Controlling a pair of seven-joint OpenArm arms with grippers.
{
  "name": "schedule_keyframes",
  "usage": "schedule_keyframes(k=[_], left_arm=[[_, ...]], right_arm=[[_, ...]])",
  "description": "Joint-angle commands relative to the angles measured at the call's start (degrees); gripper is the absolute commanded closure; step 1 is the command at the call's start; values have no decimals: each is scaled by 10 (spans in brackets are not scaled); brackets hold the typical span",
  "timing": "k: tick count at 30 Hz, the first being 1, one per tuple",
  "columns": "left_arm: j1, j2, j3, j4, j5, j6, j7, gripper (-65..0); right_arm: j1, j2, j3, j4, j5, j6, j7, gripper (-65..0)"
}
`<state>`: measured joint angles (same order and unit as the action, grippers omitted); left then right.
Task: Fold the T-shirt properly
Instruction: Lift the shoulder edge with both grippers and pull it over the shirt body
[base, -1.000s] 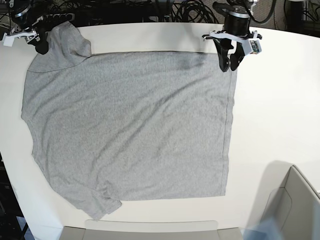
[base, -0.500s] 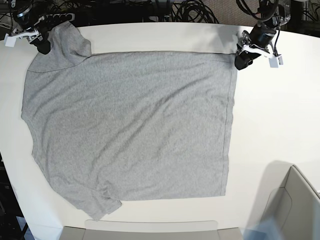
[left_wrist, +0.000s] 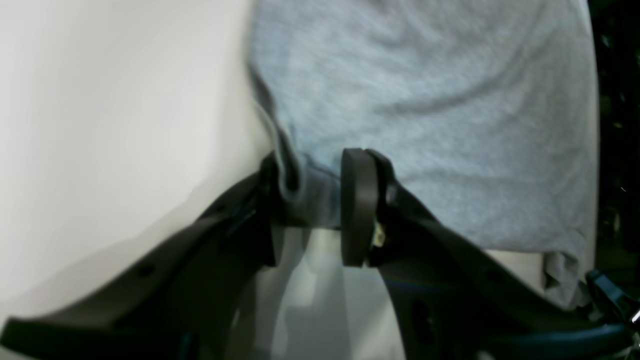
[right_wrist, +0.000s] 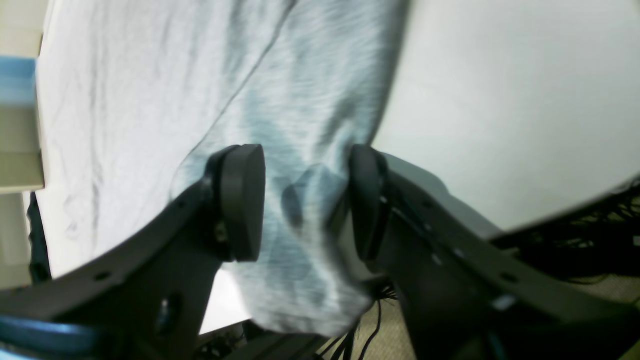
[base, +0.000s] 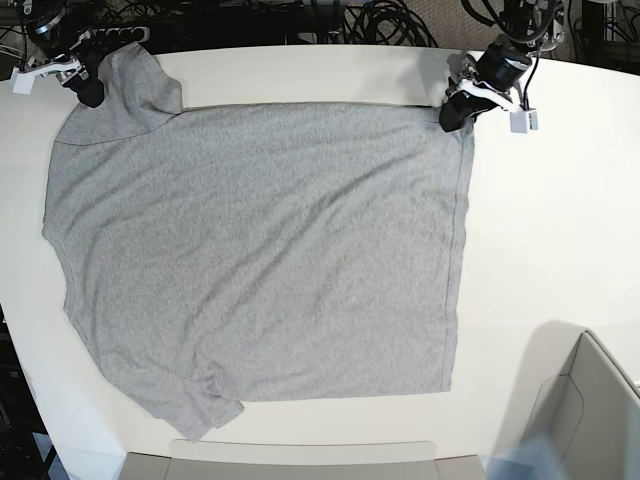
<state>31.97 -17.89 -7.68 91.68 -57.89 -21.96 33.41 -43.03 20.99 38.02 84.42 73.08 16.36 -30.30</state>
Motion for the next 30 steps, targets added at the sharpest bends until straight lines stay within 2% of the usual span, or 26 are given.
schedule_keyframes(k=[1, 3, 6, 10, 11, 18, 21, 24, 27, 30], left_arm=[[3, -5, -2, 4, 6, 2, 7, -191], [2, -5, -2, 4, 5, 2, 5, -190], [-12, -5, 1, 4, 5, 2, 7, -166], [-19, -5, 2, 3, 3, 5, 7, -12], [-19, -5, 0, 3, 2, 5, 7, 0], [6, -5, -4, 7, 2, 4, 4, 0], [20, -5, -4, 10, 2, 3, 0, 0], [37, -5, -8, 12, 2, 2, -11, 0], [52, -5, -16, 13, 1, 2, -29, 0], [64, -6, -16, 35, 3, 2, -33, 0]], right_arm=[[-2, 9, 4, 8, 5, 8, -6, -273], [3, 9, 7, 8, 5, 9, -25, -242], [13, 9, 5, 7, 5, 9, -42, -152], [18, 9, 5, 4, 5, 9, -56, -13], [17, 9, 5, 5, 4, 9, -57, 0], [2, 9, 15, 24, -53, 9, -56, 0], [-9, 7, 35, 34, -53, 9, -56, 0], [-22, -9, 63, 54, -53, 9, -56, 0], [-26, -13, 84, 73, -60, 36, -57, 0], [-31, -12, 92, 74, -60, 50, -57, 0]])
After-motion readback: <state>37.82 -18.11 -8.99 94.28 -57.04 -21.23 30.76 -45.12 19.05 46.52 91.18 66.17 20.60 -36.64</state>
